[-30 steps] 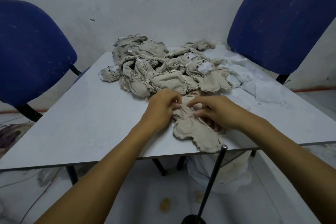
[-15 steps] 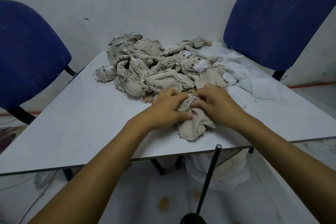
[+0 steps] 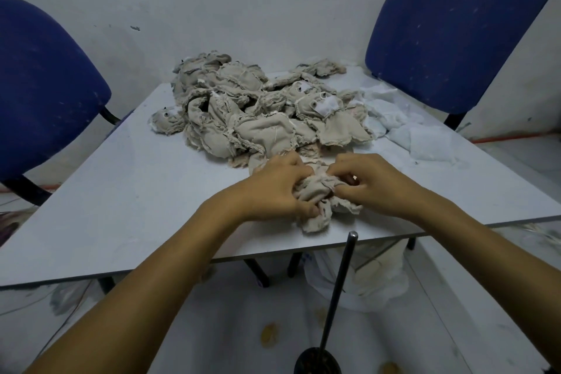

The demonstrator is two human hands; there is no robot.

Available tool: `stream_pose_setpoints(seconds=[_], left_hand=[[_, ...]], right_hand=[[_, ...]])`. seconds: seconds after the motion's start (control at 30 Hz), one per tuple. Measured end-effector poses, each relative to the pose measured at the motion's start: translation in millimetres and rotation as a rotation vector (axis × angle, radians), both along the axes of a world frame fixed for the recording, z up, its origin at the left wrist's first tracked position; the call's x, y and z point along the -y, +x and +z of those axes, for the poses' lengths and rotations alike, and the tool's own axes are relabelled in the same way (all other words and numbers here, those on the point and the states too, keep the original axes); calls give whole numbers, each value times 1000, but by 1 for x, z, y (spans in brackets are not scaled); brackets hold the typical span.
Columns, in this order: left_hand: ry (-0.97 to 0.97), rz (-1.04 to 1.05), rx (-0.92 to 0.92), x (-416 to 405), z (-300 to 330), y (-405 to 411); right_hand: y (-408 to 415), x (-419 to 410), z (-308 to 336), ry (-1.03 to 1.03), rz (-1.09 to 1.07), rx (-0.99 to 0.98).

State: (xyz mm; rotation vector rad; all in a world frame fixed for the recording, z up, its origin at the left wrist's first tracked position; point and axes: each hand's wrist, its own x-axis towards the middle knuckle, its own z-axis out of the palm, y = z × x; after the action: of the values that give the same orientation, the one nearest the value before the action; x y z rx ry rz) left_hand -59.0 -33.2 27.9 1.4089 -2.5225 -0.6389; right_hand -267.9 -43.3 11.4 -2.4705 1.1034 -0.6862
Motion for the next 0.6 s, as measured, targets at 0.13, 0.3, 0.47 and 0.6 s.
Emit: stream_pose_setpoints(seconds=[0.13,0.3,0.47,0.6], left_hand=[[-451,-88,-33,-28,0,4],[-960,-159,-159,-63,16,-4],[-1149,-197,-274,-86,16,-12],[-1167,-200,-265,-92,-3,-16]], right_hand=[[-6,-29,14,-104,76,-51],[-17,-75,26,-490,-9,-32],[-16,-103,21,-763,-72,-36],[-15,-114,6,-791,-88,-93]])
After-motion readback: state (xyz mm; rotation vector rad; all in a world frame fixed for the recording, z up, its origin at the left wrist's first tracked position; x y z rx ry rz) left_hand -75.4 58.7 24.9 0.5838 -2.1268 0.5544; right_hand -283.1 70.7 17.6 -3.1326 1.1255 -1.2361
